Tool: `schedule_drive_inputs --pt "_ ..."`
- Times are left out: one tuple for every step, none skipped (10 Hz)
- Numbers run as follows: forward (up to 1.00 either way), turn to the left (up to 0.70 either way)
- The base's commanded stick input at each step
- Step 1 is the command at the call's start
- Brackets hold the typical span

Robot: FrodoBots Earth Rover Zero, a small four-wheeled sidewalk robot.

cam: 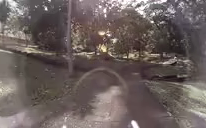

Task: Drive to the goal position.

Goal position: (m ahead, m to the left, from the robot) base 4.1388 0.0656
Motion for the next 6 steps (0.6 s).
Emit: schedule_drive_inputs --pt "0.0 0.0" --pt "0.0 0.0" --pt "0.0 0.0" --pt "0.0 0.0" --pt "0.0 0.0" --pt "0.0 0.0"
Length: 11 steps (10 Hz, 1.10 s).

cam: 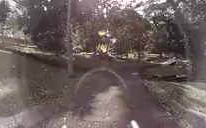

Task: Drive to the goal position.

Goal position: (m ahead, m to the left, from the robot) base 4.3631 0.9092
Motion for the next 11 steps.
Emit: schedule_drive_inputs --pt "0.0 0.0" --pt "0.0 -0.2" --pt "0.05 -0.73" --pt "0.5 -0.51" --pt "0.85 -0.34" --pt "0.85 -0.34" --pt "0.85 -0.34" --pt "0.85 -0.32" --pt "0.85 -0.28" --pt "0.85 -0.24" --pt "0.85 -0.19"
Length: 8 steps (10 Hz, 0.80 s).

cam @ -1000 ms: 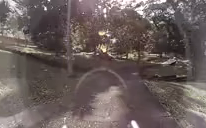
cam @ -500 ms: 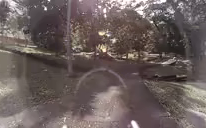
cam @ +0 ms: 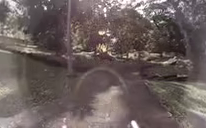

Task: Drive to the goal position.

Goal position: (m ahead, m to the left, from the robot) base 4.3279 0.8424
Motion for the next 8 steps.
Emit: schedule_drive_inputs --pt "0.85 -0.15" --pt "0.85 -0.11" --pt "0.85 -0.06" --pt "0.85 -0.02" --pt "0.85 0.0" --pt "0.85 0.0" --pt "0.85 0.0" --pt "0.85 -0.02"
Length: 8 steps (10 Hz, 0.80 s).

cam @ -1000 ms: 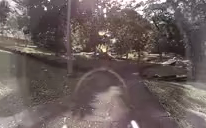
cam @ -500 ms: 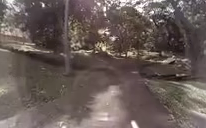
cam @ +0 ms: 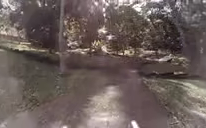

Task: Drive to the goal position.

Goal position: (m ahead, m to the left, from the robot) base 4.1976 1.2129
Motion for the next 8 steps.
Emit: schedule_drive_inputs --pt "0.85 -0.22" --pt "0.85 -0.34" --pt "0.85 -0.34" --pt "0.85 -0.27" --pt "0.85 -0.1" --pt "0.85 0.0" --pt "0.85 0.0" --pt "0.85 0.0"
